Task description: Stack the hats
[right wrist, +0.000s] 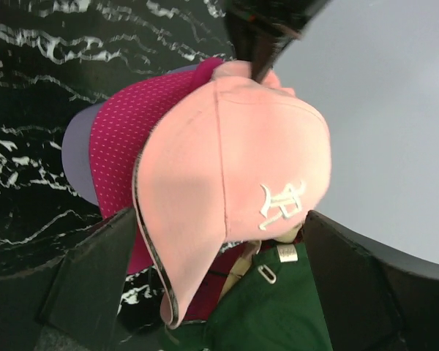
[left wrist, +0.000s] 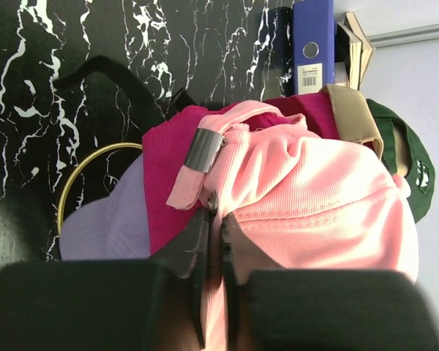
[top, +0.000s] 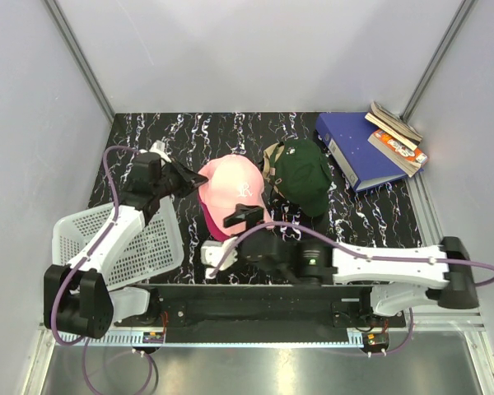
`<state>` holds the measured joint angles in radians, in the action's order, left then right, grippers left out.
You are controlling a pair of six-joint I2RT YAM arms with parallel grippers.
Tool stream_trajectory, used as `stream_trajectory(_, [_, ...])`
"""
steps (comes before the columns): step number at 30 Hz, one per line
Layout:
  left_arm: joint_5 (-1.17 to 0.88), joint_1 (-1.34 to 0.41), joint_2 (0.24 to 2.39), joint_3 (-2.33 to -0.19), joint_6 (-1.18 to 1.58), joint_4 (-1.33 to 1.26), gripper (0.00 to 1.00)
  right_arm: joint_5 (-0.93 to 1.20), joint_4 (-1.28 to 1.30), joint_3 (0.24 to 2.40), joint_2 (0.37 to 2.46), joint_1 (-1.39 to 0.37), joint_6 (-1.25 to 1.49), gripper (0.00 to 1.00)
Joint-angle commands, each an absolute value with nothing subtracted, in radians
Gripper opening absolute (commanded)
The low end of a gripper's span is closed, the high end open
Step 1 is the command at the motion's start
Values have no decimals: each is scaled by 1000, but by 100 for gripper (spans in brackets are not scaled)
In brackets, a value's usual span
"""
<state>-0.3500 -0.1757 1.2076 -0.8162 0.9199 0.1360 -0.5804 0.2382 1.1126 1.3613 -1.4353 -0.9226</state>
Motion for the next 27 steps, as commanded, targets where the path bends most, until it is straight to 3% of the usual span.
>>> stream_trajectory(1, [-258,-176,1221,-853,842,274,22,-535,215,1095,1188,-1434,-688,100])
stream_trajectory(2, [-243,-173,1212,-860,841,288,30,-555,215,1094,1172,-1428,-660,100])
stream_trajectory(3, [-235,-172,1203,-876,841,310,48,-561,219,1097,1161,-1419,-629,100])
stream_trajectory(6, [-207,-164,1164,-908,835,348,64,-558,247,1121,1134,-1355,-508,100])
stream_trajectory(12, [-183,-138,1092,-963,796,425,87,-517,270,1175,1082,-1153,-266,100])
stream_trajectory(13, [-166,-126,1059,-983,782,434,95,-502,281,1178,1059,-1110,-232,100])
stream_trajectory(16, [-75,-103,987,-1014,726,472,99,-457,308,1204,1008,-912,-97,100])
stream_trajectory(21, [32,-66,911,-1065,612,497,99,-175,397,1270,1006,-516,113,100])
stream_trajectory(22, [31,-49,904,-1065,595,497,99,-122,402,1263,1011,-361,145,100])
stream_trajectory(27, [41,-44,877,-1057,546,500,99,184,358,1153,1008,39,352,100])
